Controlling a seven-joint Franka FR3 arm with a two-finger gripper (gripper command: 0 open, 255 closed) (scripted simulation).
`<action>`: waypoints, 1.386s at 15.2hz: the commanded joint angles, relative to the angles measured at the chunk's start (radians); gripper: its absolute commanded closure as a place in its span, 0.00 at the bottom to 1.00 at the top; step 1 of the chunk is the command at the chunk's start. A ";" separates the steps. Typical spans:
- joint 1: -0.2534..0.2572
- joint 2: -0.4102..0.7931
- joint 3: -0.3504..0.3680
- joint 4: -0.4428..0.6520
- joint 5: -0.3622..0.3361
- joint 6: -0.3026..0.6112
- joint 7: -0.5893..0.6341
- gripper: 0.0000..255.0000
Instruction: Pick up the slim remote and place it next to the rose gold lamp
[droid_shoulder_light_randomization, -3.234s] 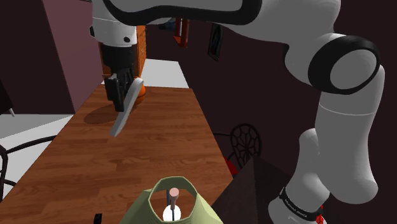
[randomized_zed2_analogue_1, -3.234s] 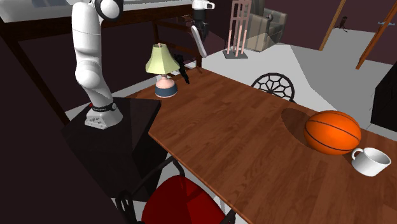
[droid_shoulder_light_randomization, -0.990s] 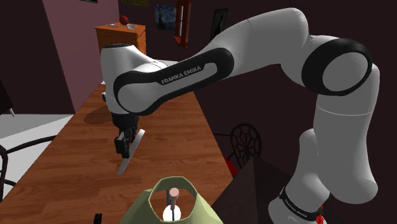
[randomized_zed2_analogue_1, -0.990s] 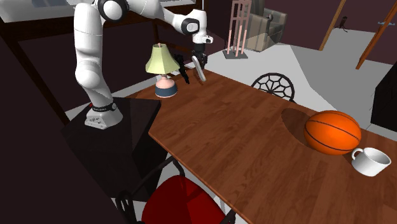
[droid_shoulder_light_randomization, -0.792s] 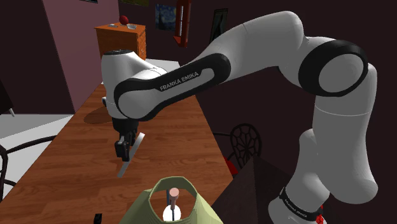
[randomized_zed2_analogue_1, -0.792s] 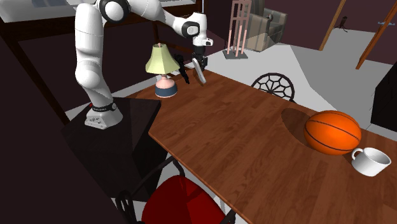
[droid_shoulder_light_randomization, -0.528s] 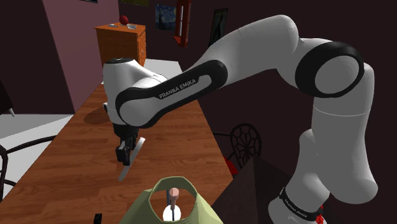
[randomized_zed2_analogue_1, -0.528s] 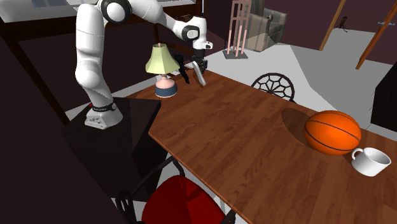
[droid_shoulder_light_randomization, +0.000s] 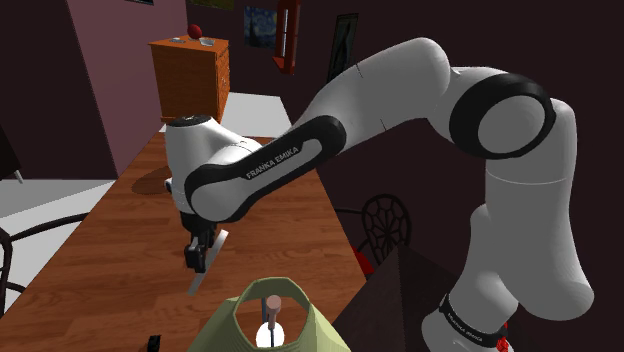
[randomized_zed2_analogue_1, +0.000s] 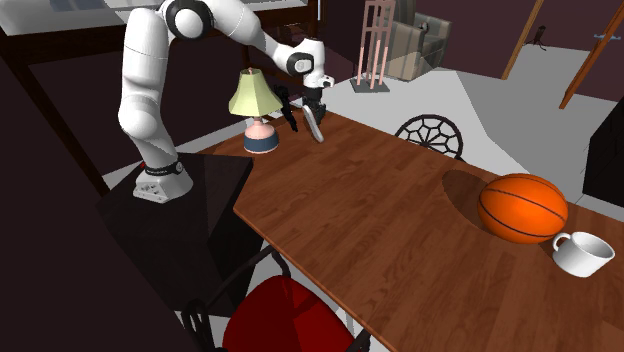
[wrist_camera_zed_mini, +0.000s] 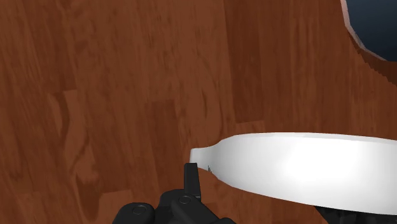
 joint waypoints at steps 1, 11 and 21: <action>0.000 0.012 0.000 -0.011 -0.001 0.024 0.000 1.00; 0.002 0.094 -0.003 -0.030 -0.005 0.125 0.003 1.00; 0.004 0.190 -0.007 -0.027 -0.010 0.217 0.006 1.00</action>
